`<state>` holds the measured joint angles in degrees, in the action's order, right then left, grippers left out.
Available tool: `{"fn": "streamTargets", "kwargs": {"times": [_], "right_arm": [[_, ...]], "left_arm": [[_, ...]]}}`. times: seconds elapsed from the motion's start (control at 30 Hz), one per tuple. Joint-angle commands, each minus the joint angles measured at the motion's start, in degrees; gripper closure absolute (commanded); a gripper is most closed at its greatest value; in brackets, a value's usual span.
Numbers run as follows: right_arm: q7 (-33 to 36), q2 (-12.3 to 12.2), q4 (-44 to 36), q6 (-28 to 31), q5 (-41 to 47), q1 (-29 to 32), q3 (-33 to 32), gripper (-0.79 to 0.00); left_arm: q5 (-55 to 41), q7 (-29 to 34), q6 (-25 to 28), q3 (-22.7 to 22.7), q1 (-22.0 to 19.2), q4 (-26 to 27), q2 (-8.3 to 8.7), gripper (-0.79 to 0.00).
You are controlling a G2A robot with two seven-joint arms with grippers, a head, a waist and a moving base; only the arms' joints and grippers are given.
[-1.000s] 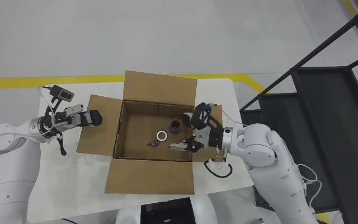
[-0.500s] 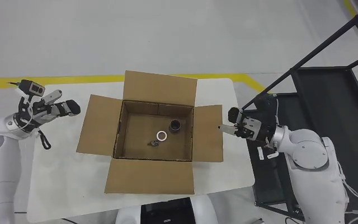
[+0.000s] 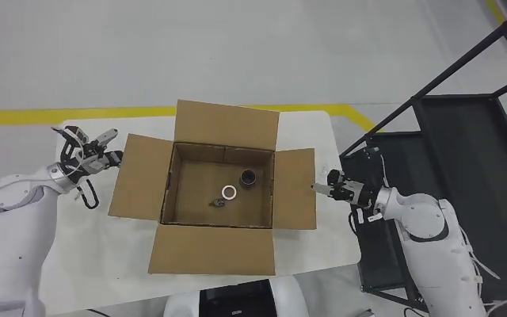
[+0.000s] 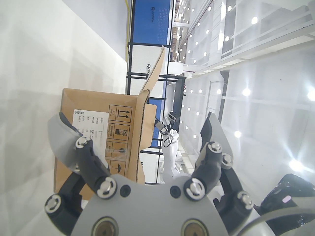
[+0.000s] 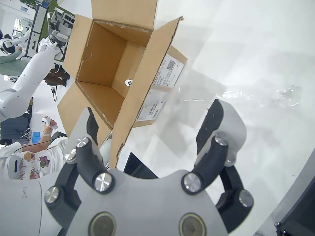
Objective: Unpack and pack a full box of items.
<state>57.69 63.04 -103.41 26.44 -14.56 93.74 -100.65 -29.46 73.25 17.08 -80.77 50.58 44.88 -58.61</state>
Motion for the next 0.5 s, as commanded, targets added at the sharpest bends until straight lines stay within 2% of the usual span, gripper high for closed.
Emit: {"fn": "streamTargets", "kwargs": {"times": [0.0, 0.2, 0.47], "right_arm": [[0.19, -0.09, -0.73, 0.5, 0.24, 0.09, 0.77, -0.785], [1.11, -0.45, -5.75, 3.78, 2.04, 1.11, 3.02, -0.785], [2.93, -0.84, -11.23, 5.7, 4.7, 0.89, 8.4, -0.785]], "left_arm": [[-2.61, 2.39, -0.25, 1.49, -0.8, -0.62, -0.66, -0.785], [-8.34, 10.4, -1.55, 2.21, -2.18, 2.17, -1.15, -0.785], [-13.91, 14.75, -6.22, 6.48, -1.31, 9.48, -2.49, -0.785]]}}
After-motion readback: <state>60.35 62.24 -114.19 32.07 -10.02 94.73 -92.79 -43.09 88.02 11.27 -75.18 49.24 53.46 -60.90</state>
